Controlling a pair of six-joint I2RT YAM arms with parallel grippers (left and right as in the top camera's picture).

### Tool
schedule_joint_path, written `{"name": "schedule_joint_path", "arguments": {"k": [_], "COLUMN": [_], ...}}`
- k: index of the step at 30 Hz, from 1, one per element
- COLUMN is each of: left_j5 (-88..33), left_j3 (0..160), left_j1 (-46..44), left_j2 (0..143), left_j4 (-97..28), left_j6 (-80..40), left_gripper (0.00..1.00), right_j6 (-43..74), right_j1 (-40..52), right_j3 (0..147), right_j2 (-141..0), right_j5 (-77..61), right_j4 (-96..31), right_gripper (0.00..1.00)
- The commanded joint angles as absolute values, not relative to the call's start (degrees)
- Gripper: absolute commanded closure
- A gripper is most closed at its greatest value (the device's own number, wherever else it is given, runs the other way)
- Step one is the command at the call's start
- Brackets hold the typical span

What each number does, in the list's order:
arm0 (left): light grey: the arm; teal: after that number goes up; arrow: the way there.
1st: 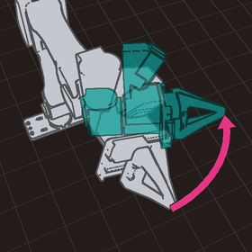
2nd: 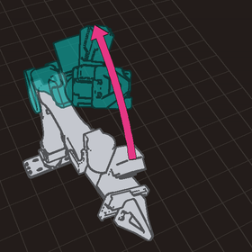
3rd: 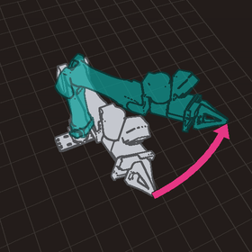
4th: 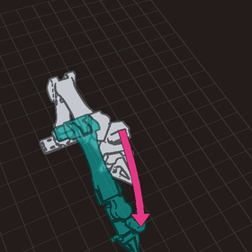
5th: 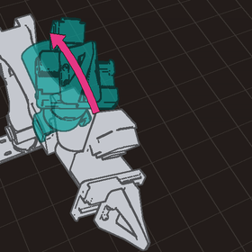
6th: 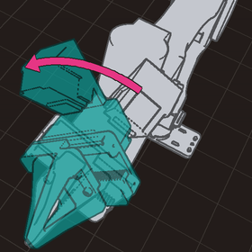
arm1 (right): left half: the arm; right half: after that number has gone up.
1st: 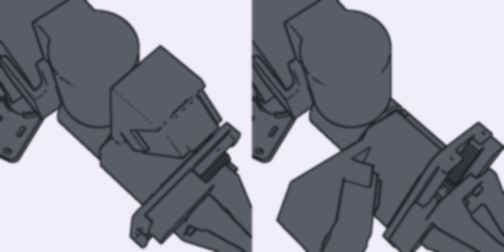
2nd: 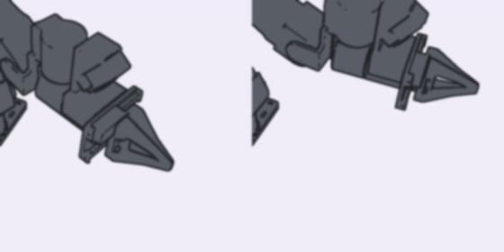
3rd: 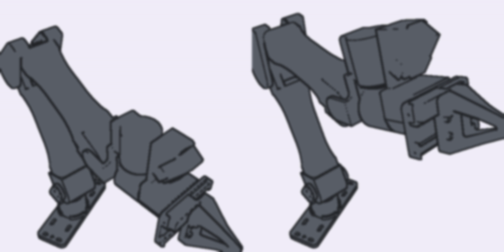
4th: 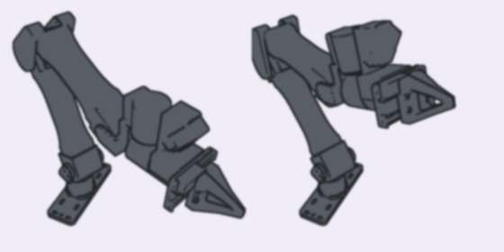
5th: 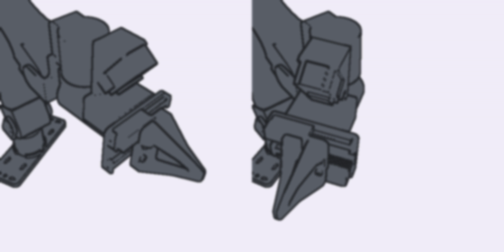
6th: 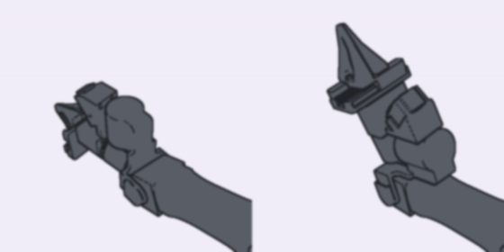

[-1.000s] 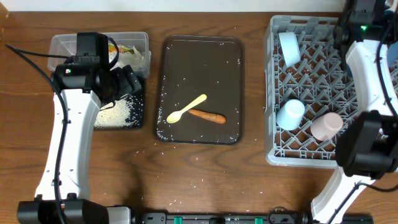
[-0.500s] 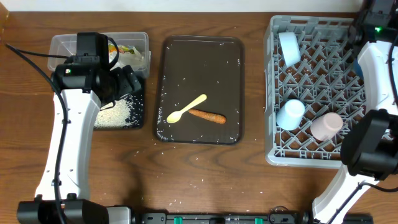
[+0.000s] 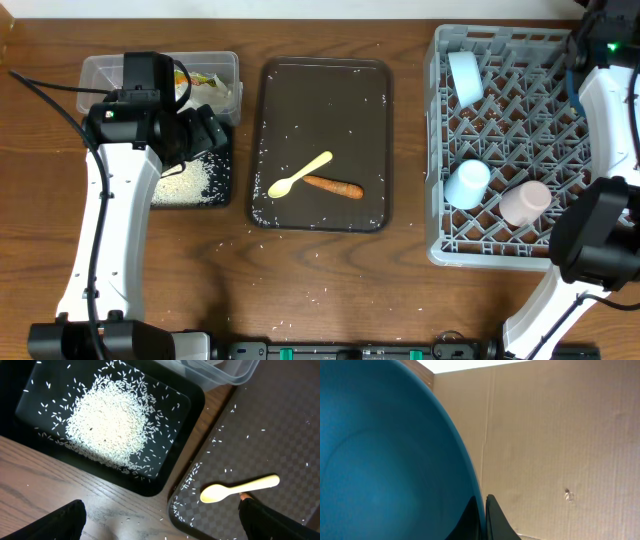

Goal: Sort waste into correct bins and load items into the dishwasher rack
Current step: 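Carry the blue plate right and stand it in the rack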

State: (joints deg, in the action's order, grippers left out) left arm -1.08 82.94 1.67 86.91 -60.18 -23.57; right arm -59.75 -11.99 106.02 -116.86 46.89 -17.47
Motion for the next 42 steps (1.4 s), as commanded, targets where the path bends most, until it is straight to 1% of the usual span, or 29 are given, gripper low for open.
{"name": "schedule_joint_path", "arguments": {"k": [1, 9, 18, 21, 23, 27, 30, 32, 34, 36, 37, 38, 42], "left_j5": [-0.38, -0.38, -0.38, -0.38, -0.38, -0.38, -0.38, -0.38, -0.38, -0.38, -0.38, -0.38, -0.38], "left_j3": [82.94, 82.94, 82.94, 82.94, 82.94, 82.94, 82.94, 82.94, 82.94, 82.94, 82.94, 82.94, 82.94], "left_j1": [1.91, 1.91, 1.91, 1.91, 1.91, 1.91, 1.91, 1.93, 1.91, 1.91, 1.91, 1.91, 1.91], "left_j2": [87.22, 87.22, 87.22, 87.22, 87.22, 87.22, 87.22, 87.22, 87.22, 87.22, 87.22, 87.22, 87.22], "left_j4": [-60.38, -60.38, -60.38, -60.38, -60.38, -60.38, -60.38, -60.38, -60.38, -60.38, -60.38, -60.38, -60.38], "left_j6": [-23.44, -23.44, -23.44, -23.44, -23.44, -23.44, -23.44, -23.44, -23.44, -23.44, -23.44, -23.44, -23.44], "left_gripper": [0.00, 0.00, 0.00, 0.00, 0.00, 0.00, 0.00, 0.00, 0.00, 0.00, 0.00, 0.00, 0.00], "right_j6": [-62.46, -62.11, -57.91, -57.63, -57.12, -56.58, -56.38, -55.40, -52.99, -50.65, -49.34, -48.25, -42.87], "right_j1": [-13.63, -14.92, -11.86, -9.85, -8.32, -5.41, -3.97, -3.60, -3.49, -3.49, -3.44, -3.44, -2.83], "right_j3": [105.32, 105.32, 105.30, 105.30, 105.32, 105.30, 105.32, 105.32, 105.32, 105.32, 105.32, 105.32, 105.34], "right_j2": [-117.75, -117.75, -117.75, -117.75, -117.75, -117.75, -117.75, -117.75, -117.75, -117.75, -117.75, -117.69, -116.55], "right_j5": [46.09, 45.84, 44.10, 44.10, 44.07, 44.03, 44.03, 43.44, 42.59, 42.61, 42.72, 43.38, 43.16], "right_j4": [-17.63, -19.40, -24.75, -26.50, -27.27, -29.04, -29.47, -29.43, -29.47, -29.65, -29.65, -29.61, -29.43], "right_gripper": [0.99, 0.99, 0.98, 0.87, 0.82, 0.65, 0.57, 0.49, 0.36, 0.27, 0.16, 0.01, 0.01]}}
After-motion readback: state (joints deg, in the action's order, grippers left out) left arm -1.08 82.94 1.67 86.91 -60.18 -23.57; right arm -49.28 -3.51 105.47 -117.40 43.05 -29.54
